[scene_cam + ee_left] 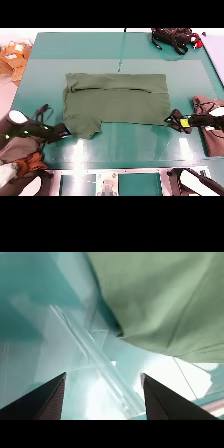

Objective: Fold the shirts.

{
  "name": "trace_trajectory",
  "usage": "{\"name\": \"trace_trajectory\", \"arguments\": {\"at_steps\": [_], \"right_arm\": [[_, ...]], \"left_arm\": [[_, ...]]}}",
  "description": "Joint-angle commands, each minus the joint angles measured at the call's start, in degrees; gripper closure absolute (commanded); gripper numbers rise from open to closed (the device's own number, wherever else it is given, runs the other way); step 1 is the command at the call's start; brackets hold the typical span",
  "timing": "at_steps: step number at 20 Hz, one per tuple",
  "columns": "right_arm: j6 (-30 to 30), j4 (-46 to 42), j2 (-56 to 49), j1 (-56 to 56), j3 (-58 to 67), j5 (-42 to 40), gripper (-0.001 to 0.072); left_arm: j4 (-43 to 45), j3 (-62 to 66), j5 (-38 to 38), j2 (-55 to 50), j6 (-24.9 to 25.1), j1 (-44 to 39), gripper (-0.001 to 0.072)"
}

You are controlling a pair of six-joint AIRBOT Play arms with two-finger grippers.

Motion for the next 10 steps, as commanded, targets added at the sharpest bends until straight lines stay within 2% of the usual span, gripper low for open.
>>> {"name": "trace_trajectory", "arguments": {"at_steps": [1,3,4,6,7,8,9,10], "right_arm": [[1.6,2.9,-3.6,4.4,-1.5,-6.0,0.0337],[1.6,5.4,-6.8,5.6,-1.5,-8.3,0.0323],[1.6,6.4,-7.9,5.6,-1.4,-9.3,0.0273],[1.5,7.3,-9.4,5.6,-0.6,-11.1,0.0272],[1.5,7.3,-9.4,5.6,0.1,-11.7,0.0272],[1.5,7.3,-9.4,5.6,1.0,-11.7,0.0275],[1.5,7.3,-9.4,5.6,1.9,-11.6,0.0294],[1.4,7.3,-9.4,5.6,2.5,-11.0,0.0352]], "left_arm": [[-4.1,-4.4,15.1,0.7,-2.2,-7.1,0.0170],[-4.6,-4.3,22.5,0.7,-4.0,-9.2,0.0170],[-5.0,-4.3,25.0,0.7,-4.8,-9.2,0.0170],[-7.2,-4.3,27.7,0.7,-4.9,-9.2,0.0171],[-9.8,-4.3,28.5,0.7,-4.4,-9.2,0.0249],[-13.1,-4.3,28.5,0.7,-2.0,-9.2,0.0411],[-16.0,-4.3,27.6,0.7,1.0,-9.2,0.0417],[-18.2,-4.3,25.8,0.7,3.3,-9.2,0.0428]]}}
